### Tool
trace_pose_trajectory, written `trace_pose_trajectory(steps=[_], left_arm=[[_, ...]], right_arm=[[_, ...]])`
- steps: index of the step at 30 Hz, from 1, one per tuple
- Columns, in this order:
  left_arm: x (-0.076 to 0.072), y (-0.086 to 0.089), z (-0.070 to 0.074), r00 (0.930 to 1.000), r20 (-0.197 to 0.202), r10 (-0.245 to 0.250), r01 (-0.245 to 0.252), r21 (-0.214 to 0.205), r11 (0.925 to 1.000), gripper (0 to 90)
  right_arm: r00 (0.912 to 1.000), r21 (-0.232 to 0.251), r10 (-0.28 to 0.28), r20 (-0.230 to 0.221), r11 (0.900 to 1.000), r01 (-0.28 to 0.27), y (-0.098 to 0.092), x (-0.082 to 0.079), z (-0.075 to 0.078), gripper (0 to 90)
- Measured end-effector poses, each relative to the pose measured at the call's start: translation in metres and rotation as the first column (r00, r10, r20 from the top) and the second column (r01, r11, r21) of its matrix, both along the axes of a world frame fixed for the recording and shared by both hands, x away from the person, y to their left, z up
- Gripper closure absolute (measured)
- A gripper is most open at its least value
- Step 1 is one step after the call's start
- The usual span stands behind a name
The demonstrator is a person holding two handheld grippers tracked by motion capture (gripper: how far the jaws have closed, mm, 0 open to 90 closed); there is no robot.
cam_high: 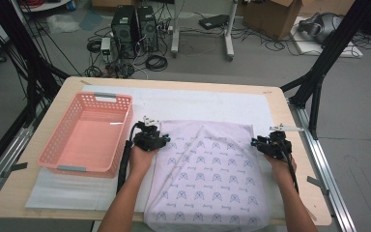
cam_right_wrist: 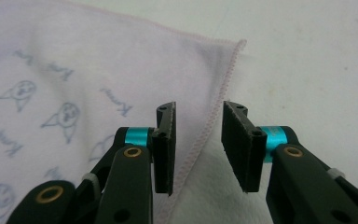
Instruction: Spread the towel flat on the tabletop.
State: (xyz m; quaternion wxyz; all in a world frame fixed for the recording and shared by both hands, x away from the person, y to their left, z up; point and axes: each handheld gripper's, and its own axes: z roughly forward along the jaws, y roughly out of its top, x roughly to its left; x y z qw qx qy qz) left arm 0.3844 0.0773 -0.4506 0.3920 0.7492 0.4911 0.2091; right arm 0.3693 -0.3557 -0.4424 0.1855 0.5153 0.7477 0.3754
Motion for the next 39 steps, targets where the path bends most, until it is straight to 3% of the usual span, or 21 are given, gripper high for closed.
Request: trace_pose_trajectory(steps=[2, 5, 7, 10, 11, 12, 14, 16, 19, 22, 26, 28, 29, 31, 33, 36, 39], left_arm=[[0.002, 0.003, 0.000, 0.9999, -0.013, 0.010, -0.010, -0.027, 0.9996, 84.6], [0.002, 0.004, 0.002, 0.9986, 0.005, 0.053, -0.053, 0.014, 0.9985, 86.1], [0.004, 0.009, 0.002, 0.9958, -0.010, 0.091, -0.092, -0.025, 0.9955, 86.1], [0.003, 0.009, 0.003, 0.9965, 0.018, 0.081, -0.081, -0.009, 0.9967, 85.8], [0.002, 0.009, 0.004, 0.9951, 0.033, 0.093, -0.094, 0.014, 0.9955, 85.8], [0.003, 0.012, 0.005, 0.9951, 0.032, 0.093, -0.094, 0.009, 0.9955, 83.0], [0.003, 0.016, 0.005, 0.9952, 0.010, 0.098, -0.097, -0.038, 0.9946, 75.1], [0.001, 0.017, 0.006, 0.9982, 0.010, 0.059, -0.059, -0.047, 0.9972, 71.1], [-0.005, 0.015, 0.011, 0.9990, 0.045, 0.008, -0.004, -0.086, 0.9963, 66.9], [-0.009, 0.015, 0.016, 0.9978, 0.052, -0.041, 0.049, -0.172, 0.9838, 58.6], [-0.020, 0.015, 0.022, 0.9901, 0.094, -0.104, 0.123, -0.226, 0.9664, 47.9], [-0.027, 0.016, 0.023, 0.9840, 0.101, -0.147, 0.168, -0.249, 0.9537, 43.5], [-0.030, 0.016, 0.023, 0.9792, 0.093, -0.180, 0.199, -0.268, 0.9427, 40.4], [-0.036, 0.015, 0.026, 0.9707, 0.097, -0.220, 0.237, -0.251, 0.9384, 33.3], [-0.045, 0.016, 0.029, 0.9594, 0.150, -0.239, 0.271, -0.259, 0.9270, 26.7], [-0.056, 0.017, 0.032, 0.9525, 0.184, -0.243, 0.285, -0.253, 0.9245, 15.5], [-0.067, 0.017, 0.033, 0.9450, 0.216, -0.245, 0.299, -0.265, 0.9169, 15.5]], right_arm=[[1.0000, -0.028, 0.003, -0.009, 0.9996, -0.003, 0.002, 0.004, -0.005, 71.2], [1.0000, -0.022, -0.002, -0.004, 0.9998, 0.002, -0.002, 0.005, -0.005, 86.8], [1.0000, -0.022, 0.005, -0.002, 0.9997, -0.005, -0.004, 0.006, -0.005, 87.9], [0.9998, -0.066, -0.004, 0.017, 0.9978, 0.005, -0.004, 0.006, -0.004, 88.4], [0.9997, -0.078, -0.014, 0.022, 0.9968, 0.015, -0.004, 0.006, -0.004, 88.4], [0.9992, -0.092, -0.028, 0.027, 0.9953, 0.030, -0.005, 0.006, -0.004, 88.4], [0.9984, -0.091, -0.046, 0.033, 0.9947, 0.049, -0.006, 0.006, -0.004, 87.9], [0.9976, -0.088, -0.060, 0.035, 0.9941, 0.063, -0.004, 0.005, -0.004, 78.7], [0.9959, -0.081, -0.080, 0.042, 0.9932, 0.083, -0.005, 0.000, 0.001, 67.3], [0.9946, -0.018, -0.083, 0.061, 0.9963, 0.085, -0.012, -0.008, 0.011, 61.5], [0.9954, 0.027, -0.035, 0.089, 0.9991, 0.033, -0.014, -0.026, 0.024, 52.4], [0.9945, 0.047, -0.013, 0.104, 0.9989, 0.008, -0.015, -0.036, 0.028, 48.8], [0.9940, 0.055, 0.001, 0.110, 0.9985, -0.007, -0.015, -0.041, 0.029, 47.1], [0.9926, 0.074, 0.027, 0.118, 0.9966, -0.036, -0.016, -0.051, 0.030, 41.6], [0.9890, 0.068, 0.059, 0.136, 0.9953, -0.069, -0.015, -0.061, 0.029, 35.0], [0.9840, 0.069, 0.087, 0.155, 0.9927, -0.099, -0.014, -0.076, 0.030, 25.1], [0.9778, 0.071, 0.120, 0.172, 0.9885, -0.134, -0.015, -0.092, 0.032, 24.3]])
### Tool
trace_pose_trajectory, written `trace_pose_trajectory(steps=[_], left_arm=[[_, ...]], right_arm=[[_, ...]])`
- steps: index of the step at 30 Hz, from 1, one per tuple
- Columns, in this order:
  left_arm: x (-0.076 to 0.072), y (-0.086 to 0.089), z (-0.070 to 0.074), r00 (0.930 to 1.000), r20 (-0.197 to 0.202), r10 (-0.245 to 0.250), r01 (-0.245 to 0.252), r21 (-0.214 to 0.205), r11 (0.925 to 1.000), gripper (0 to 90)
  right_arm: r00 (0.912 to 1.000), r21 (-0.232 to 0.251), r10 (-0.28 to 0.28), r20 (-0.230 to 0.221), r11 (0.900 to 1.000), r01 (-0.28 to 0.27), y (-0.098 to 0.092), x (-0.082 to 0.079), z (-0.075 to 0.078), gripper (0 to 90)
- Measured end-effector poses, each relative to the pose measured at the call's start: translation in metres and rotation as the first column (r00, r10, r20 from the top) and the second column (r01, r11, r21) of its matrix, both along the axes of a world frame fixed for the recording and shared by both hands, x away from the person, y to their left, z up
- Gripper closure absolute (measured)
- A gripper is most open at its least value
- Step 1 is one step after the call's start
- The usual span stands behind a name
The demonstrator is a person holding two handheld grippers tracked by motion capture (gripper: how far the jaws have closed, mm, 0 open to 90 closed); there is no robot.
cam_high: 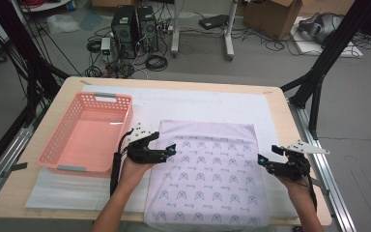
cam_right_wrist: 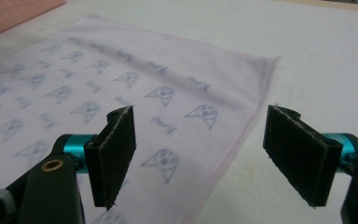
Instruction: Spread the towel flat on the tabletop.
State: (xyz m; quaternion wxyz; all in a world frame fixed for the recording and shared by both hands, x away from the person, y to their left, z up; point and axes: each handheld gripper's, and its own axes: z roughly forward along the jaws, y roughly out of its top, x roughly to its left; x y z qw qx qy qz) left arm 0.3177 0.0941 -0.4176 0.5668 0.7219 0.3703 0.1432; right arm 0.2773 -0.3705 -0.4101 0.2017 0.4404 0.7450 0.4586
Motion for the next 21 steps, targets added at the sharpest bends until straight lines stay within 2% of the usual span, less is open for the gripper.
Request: trace_pose_trajectory(steps=[3, 6, 9, 16, 19, 21], left_arm=[[-0.012, 0.000, 0.001, 0.9997, 0.022, -0.014, 0.015, -0.020, 0.9997, 16.1], [-0.023, 0.000, 0.001, 0.9991, 0.036, -0.022, 0.023, -0.019, 0.9996, 16.6], [-0.033, 0.001, 0.001, 0.9982, 0.051, -0.033, 0.034, -0.019, 0.9992, 17.1], [-0.047, 0.002, 0.001, 0.9968, 0.068, -0.041, 0.043, -0.032, 0.9986, 17.7], [-0.046, 0.002, 0.000, 0.9969, 0.069, -0.039, 0.041, -0.023, 0.9989, 18.2], [-0.045, 0.003, 0.000, 0.9975, 0.060, -0.037, 0.039, -0.033, 0.9987, 18.3]], right_arm=[[0.9992, -0.008, 0.019, 0.035, 0.9998, -0.019, -0.001, -0.020, 0.003, 23.3], [0.9975, 0.002, 0.033, 0.062, 0.9994, -0.033, -0.003, -0.037, 0.004, 22.3], [0.9961, 0.007, 0.033, 0.081, 0.9994, -0.033, -0.003, -0.048, 0.007, 20.1], [0.9962, 0.008, 0.031, 0.081, 0.9995, -0.032, 0.001, -0.047, 0.004, 19.9], [0.9969, -0.003, 0.043, 0.066, 0.9991, -0.043, 0.005, -0.046, 0.001, 19.9], [0.9970, -0.004, 0.044, 0.063, 0.9990, -0.044, 0.007, -0.045, 0.001, 19.9]])
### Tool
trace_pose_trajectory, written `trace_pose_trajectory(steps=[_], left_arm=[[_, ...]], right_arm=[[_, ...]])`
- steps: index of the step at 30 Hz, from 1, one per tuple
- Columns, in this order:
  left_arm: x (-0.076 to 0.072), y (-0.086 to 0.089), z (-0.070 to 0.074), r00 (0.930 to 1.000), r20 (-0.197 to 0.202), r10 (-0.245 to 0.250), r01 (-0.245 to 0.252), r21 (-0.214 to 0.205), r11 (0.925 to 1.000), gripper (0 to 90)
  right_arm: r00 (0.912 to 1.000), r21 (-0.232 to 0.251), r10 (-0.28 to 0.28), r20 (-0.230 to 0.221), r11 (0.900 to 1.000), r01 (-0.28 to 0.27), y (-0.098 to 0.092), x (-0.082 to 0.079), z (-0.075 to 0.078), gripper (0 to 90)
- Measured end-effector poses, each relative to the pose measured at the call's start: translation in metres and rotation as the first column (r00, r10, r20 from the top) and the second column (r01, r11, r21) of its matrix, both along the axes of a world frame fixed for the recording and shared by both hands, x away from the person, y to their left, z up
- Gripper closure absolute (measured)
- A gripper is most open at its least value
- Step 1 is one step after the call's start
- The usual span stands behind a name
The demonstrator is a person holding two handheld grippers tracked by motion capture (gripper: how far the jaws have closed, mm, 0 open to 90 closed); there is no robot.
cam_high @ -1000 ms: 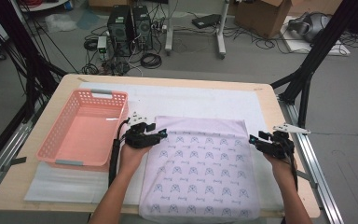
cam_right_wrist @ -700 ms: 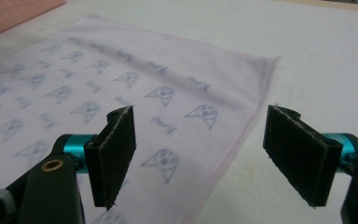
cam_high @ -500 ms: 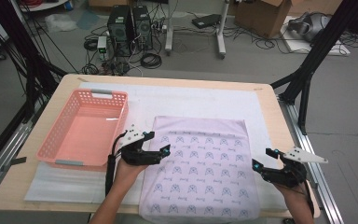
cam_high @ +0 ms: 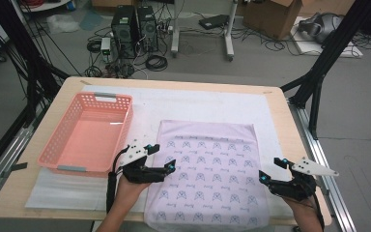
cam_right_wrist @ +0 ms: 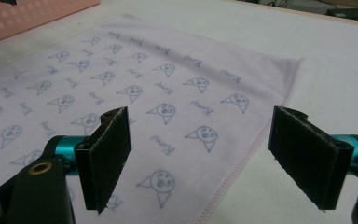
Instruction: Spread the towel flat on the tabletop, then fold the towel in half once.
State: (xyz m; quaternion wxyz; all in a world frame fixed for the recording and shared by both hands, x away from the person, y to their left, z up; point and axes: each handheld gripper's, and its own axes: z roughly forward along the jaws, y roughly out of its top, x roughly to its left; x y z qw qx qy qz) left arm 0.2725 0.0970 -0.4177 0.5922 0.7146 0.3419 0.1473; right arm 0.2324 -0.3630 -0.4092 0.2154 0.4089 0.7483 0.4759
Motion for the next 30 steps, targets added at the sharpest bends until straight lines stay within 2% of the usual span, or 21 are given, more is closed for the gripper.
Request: trace_pose_trajectory(steps=[4, 10, 16, 21, 26, 30], left_arm=[[0.002, 0.004, -0.001, 0.9999, -0.007, 0.015, -0.015, -0.006, 0.9999, 18.5], [0.003, 0.007, -0.001, 0.9996, -0.015, 0.025, -0.026, -0.015, 0.9996, 18.7], [0.003, 0.008, -0.003, 0.9991, -0.026, 0.034, -0.034, -0.007, 0.9994, 19.5], [0.004, 0.009, -0.003, 0.9985, -0.043, 0.034, -0.034, 0.002, 0.9994, 23.3], [0.005, 0.005, -0.006, 0.9970, -0.066, 0.040, -0.038, 0.033, 0.9987, 23.1], [0.011, 0.000, -0.012, 0.9917, -0.116, 0.056, -0.044, 0.099, 0.9941, 25.0]], right_arm=[[1.0000, 0.000, 0.002, 0.002, 1.0000, -0.002, 0.001, 0.003, -0.001, 19.9], [0.9997, -0.011, 0.002, -0.025, 0.9999, -0.002, 0.003, 0.005, -0.006, 19.9], [0.9997, -0.008, -0.012, -0.019, 0.9999, 0.011, -0.001, 0.005, -0.007, 19.9], [0.9990, -0.013, -0.025, -0.037, 0.9996, 0.024, -0.005, 0.006, -0.011, 19.9], [0.9966, -0.017, -0.056, -0.060, 0.9983, 0.055, -0.010, 0.007, -0.016, 19.9], [0.9925, -0.019, -0.081, -0.091, 0.9966, 0.080, -0.013, 0.012, -0.020, 19.9]])
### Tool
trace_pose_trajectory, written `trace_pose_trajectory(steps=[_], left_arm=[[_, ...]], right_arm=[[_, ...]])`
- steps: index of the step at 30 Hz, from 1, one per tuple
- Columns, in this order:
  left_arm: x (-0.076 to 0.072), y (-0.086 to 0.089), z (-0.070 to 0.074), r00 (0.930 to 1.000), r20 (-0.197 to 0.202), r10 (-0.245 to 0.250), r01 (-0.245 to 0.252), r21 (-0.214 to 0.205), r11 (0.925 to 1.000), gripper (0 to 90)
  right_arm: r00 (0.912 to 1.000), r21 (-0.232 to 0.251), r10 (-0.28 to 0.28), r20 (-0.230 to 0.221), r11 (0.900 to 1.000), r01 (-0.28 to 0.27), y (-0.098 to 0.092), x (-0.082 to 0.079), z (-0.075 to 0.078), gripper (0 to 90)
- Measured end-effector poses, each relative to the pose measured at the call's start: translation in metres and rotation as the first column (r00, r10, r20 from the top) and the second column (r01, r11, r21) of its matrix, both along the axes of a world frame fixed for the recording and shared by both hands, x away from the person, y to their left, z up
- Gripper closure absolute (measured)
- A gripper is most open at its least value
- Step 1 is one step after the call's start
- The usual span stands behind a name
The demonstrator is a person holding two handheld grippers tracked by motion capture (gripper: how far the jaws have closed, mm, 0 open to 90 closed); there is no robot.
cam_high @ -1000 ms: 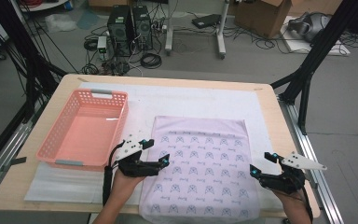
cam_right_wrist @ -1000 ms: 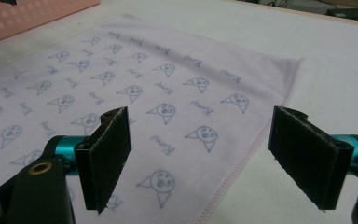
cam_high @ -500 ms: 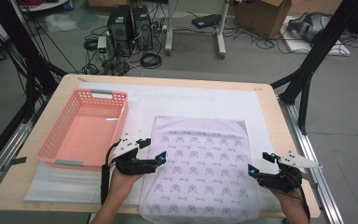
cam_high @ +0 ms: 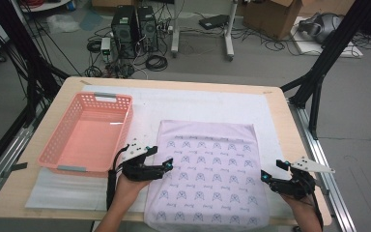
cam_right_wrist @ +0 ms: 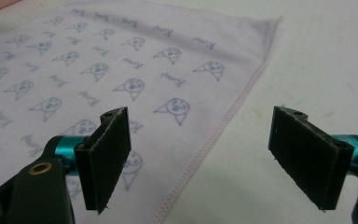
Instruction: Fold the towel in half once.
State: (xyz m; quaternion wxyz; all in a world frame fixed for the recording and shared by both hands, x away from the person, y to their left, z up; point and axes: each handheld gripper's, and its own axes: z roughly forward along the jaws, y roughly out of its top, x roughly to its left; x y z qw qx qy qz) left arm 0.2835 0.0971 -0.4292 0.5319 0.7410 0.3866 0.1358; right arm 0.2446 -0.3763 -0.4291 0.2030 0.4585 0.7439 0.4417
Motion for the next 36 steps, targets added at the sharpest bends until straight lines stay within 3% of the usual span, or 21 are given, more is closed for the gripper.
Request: trace_pose_trajectory(steps=[10, 15, 20, 22, 25, 27, 31, 36], left_arm=[[0.027, -0.007, -0.002, 0.9935, -0.059, 0.097, -0.093, 0.067, 0.9934, 26.6], [0.036, -0.007, -0.008, 0.9828, -0.092, 0.160, -0.148, 0.122, 0.9814, 26.6], [0.039, -0.004, -0.011, 0.9750, -0.114, 0.190, -0.170, 0.166, 0.9713, 32.0], [0.039, -0.005, -0.013, 0.9731, -0.117, 0.199, -0.176, 0.178, 0.9681, 36.4], [0.040, -0.009, -0.018, 0.9773, -0.133, 0.165, -0.132, 0.229, 0.9644, 47.3], [0.036, -0.013, -0.022, 0.9834, -0.081, 0.162, -0.136, 0.259, 0.9563, 50.4], [0.035, -0.010, -0.022, 0.9760, -0.076, 0.204, -0.179, 0.254, 0.9506, 65.1], [0.033, -0.014, -0.022, 0.9867, -0.051, 0.154, -0.135, 0.271, 0.9530, 84.6]], right_arm=[[0.9981, -0.019, -0.014, -0.059, 0.9997, 0.013, 0.013, 0.019, -0.005, 19.9], [0.9956, -0.049, -0.053, -0.078, 0.9976, 0.050, 0.024, 0.035, -0.009, 20.4], [0.9877, -0.086, -0.125, -0.094, 0.9894, 0.117, 0.034, 0.046, -0.014, 30.5], [0.9828, -0.091, -0.150, -0.109, 0.9859, 0.140, 0.035, 0.049, -0.015, 33.6], [0.9783, -0.099, -0.162, -0.128, 0.9837, 0.150, 0.037, 0.053, -0.019, 36.1], [0.9782, -0.111, -0.168, -0.122, 0.9817, 0.154, 0.038, 0.054, -0.020, 38.5], [0.9776, -0.129, -0.181, -0.108, 0.9776, 0.166, 0.037, 0.053, -0.020, 48.7], [0.9750, -0.122, -0.195, -0.107, 0.9758, 0.182, 0.032, 0.053, -0.020, 63.2]])
